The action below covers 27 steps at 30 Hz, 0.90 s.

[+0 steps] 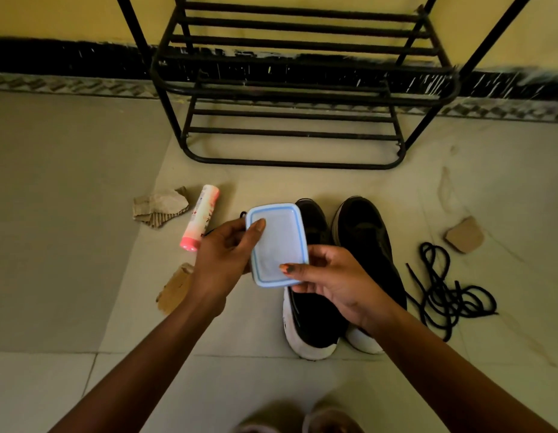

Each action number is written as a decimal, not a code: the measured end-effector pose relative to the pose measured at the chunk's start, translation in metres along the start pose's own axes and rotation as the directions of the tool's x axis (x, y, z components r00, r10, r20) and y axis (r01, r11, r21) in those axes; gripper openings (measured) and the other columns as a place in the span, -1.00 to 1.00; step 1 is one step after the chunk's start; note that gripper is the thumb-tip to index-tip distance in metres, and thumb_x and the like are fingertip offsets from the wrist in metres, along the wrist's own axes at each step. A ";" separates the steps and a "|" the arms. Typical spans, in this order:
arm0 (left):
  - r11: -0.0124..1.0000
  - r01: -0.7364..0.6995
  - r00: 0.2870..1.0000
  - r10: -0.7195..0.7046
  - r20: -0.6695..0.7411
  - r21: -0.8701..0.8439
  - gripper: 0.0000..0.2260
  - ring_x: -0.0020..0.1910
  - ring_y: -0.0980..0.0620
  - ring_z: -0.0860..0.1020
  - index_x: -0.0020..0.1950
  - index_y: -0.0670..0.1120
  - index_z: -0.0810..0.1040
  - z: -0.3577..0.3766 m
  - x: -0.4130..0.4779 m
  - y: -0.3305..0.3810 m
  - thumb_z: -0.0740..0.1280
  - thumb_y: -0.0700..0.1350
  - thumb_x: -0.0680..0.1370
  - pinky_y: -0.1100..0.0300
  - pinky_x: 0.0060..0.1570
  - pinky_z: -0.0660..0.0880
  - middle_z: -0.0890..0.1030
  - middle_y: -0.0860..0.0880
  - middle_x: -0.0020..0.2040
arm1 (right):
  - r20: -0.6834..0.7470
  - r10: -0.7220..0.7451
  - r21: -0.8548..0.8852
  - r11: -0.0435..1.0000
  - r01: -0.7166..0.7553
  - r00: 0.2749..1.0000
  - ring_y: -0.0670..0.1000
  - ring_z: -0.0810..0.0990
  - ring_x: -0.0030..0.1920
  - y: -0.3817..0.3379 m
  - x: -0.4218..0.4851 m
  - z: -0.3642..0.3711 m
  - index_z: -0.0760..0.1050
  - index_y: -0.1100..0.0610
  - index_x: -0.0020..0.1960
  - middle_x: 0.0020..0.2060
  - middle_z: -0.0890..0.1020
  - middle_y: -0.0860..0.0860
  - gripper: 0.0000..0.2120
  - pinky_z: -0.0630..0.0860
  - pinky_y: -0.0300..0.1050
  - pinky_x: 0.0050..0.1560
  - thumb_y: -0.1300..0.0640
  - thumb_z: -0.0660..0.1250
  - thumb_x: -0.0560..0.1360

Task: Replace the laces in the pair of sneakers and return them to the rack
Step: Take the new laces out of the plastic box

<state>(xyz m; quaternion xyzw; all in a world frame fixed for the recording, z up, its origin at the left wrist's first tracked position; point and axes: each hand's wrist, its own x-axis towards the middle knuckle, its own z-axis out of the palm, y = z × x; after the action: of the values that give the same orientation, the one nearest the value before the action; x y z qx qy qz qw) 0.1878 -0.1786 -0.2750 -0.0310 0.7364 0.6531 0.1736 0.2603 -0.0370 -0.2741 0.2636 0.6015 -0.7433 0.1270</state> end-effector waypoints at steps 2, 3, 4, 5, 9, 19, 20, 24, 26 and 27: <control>1.000 -0.018 0.999 0.017 0.032 0.015 -0.95 -0.29 0.12 0.56 -0.12 0.03 0.57 0.005 0.004 0.006 0.35 -0.02 0.51 0.36 -0.45 0.46 0.60 0.04 -0.22 | -0.034 -0.015 -0.022 1.000 0.014 0.999 0.03 0.67 -0.13 -0.002 0.001 -0.004 0.57 0.21 -0.04 -0.11 0.66 0.14 -0.75 0.56 -0.22 -0.23 0.29 0.50 0.31; 1.000 -0.014 0.999 0.013 0.036 0.020 -0.93 -0.35 0.12 0.51 -0.16 0.01 0.57 0.007 0.006 0.008 0.36 -0.03 0.50 0.34 -0.45 0.44 0.57 0.01 -0.26 | -0.042 -0.021 -0.019 1.000 0.020 0.999 0.03 0.67 -0.14 -0.002 0.002 -0.006 0.58 0.22 -0.05 -0.12 0.66 0.15 -0.76 0.54 -0.23 -0.25 0.31 0.50 0.31; 1.000 0.002 0.999 -0.002 0.041 0.013 -0.92 -0.38 0.09 0.49 -0.19 0.00 0.58 0.011 0.009 0.012 0.38 -0.04 0.49 0.30 -0.41 0.45 0.56 0.00 -0.30 | -0.048 -0.026 -0.006 1.000 0.026 0.999 0.03 0.66 -0.15 -0.004 0.002 -0.009 0.58 0.23 -0.05 -0.13 0.66 0.15 -0.77 0.53 -0.23 -0.26 0.32 0.50 0.31; 1.000 0.010 0.999 -0.010 0.041 0.003 -0.91 -0.36 0.06 0.49 -0.21 0.00 0.58 0.014 0.012 0.014 0.39 -0.04 0.48 0.23 -0.34 0.45 0.58 0.02 -0.34 | -0.055 -0.028 0.007 1.000 0.028 0.998 0.03 0.66 -0.16 -0.005 0.002 -0.011 0.59 0.24 -0.05 -0.13 0.66 0.14 -0.77 0.52 -0.23 -0.27 0.32 0.50 0.31; 0.996 -0.082 0.995 0.082 0.049 0.016 -0.93 -0.20 0.08 0.58 -0.08 -0.02 0.59 0.029 0.024 0.024 0.37 -0.04 0.50 0.30 -0.36 0.53 0.62 0.06 -0.18 | -0.164 -0.125 -0.035 0.992 0.121 0.979 0.01 0.68 -0.17 -0.015 0.007 -0.023 0.56 0.17 0.05 -0.11 0.68 0.12 -0.68 0.55 -0.19 -0.23 0.24 0.52 0.32; 0.827 -0.516 0.814 0.391 0.430 0.225 -0.30 -0.02 0.27 0.51 0.24 0.44 0.04 0.093 0.031 0.073 0.45 -0.03 0.41 0.34 -0.18 0.54 0.39 0.38 0.11 | -0.506 -0.407 -0.019 0.886 0.463 0.760 0.02 0.68 -0.25 -0.093 0.029 -0.077 0.61 0.12 -0.13 -0.17 0.66 0.15 -0.99 0.60 -0.18 -0.26 0.19 0.41 0.46; 0.798 -0.549 0.796 0.409 0.446 0.247 -0.29 0.00 0.25 0.49 0.21 0.46 0.02 0.100 0.036 0.080 0.45 -0.04 0.41 0.29 -0.15 0.56 0.37 0.33 0.14 | -0.525 -0.414 -0.009 0.876 0.482 0.744 0.00 0.67 -0.29 -0.105 0.032 -0.083 0.59 0.14 -0.13 -0.18 0.65 0.17 -0.98 0.60 -0.21 -0.28 0.20 0.39 0.47; 0.687 -0.647 0.735 0.445 0.512 0.331 -0.22 0.00 0.20 0.51 0.44 0.30 -0.02 0.134 0.070 0.112 0.43 -0.03 0.44 0.21 -0.07 0.55 0.35 0.17 0.31 | -0.576 -0.423 0.020 0.848 0.529 0.699 0.01 0.64 -0.35 -0.160 0.061 -0.111 0.52 0.18 -0.20 -0.28 0.61 0.11 -0.88 0.63 -0.18 -0.27 0.25 0.33 0.52; 0.643 -0.665 0.725 0.434 0.535 0.380 -0.22 0.10 0.12 0.51 0.51 0.14 0.00 0.151 0.092 0.130 0.42 -0.02 0.46 0.22 -0.02 0.49 0.34 0.08 0.39 | -0.599 -0.421 0.007 0.848 0.529 0.682 0.04 0.64 -0.28 -0.187 0.085 -0.128 0.51 0.23 -0.14 -0.23 0.60 0.10 -0.92 0.64 -0.17 -0.23 0.24 0.33 0.53; 0.602 -0.681 0.717 0.431 0.548 0.418 -0.23 0.17 0.07 0.49 0.52 0.10 0.00 0.159 0.103 0.137 0.41 -0.02 0.47 0.23 0.02 0.46 0.33 0.04 0.42 | -0.614 -0.423 -0.022 0.853 0.521 0.666 0.05 0.64 -0.25 -0.199 0.098 -0.136 0.51 0.25 -0.08 -0.20 0.60 0.11 -0.92 0.64 -0.16 -0.21 0.22 0.33 0.53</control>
<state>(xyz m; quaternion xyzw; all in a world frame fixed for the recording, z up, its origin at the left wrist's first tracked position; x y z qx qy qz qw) 0.0880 0.0142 -0.1888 0.3924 0.8216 0.4012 0.1000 0.1113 0.1547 -0.1815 0.3278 0.5977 -0.6728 -0.2876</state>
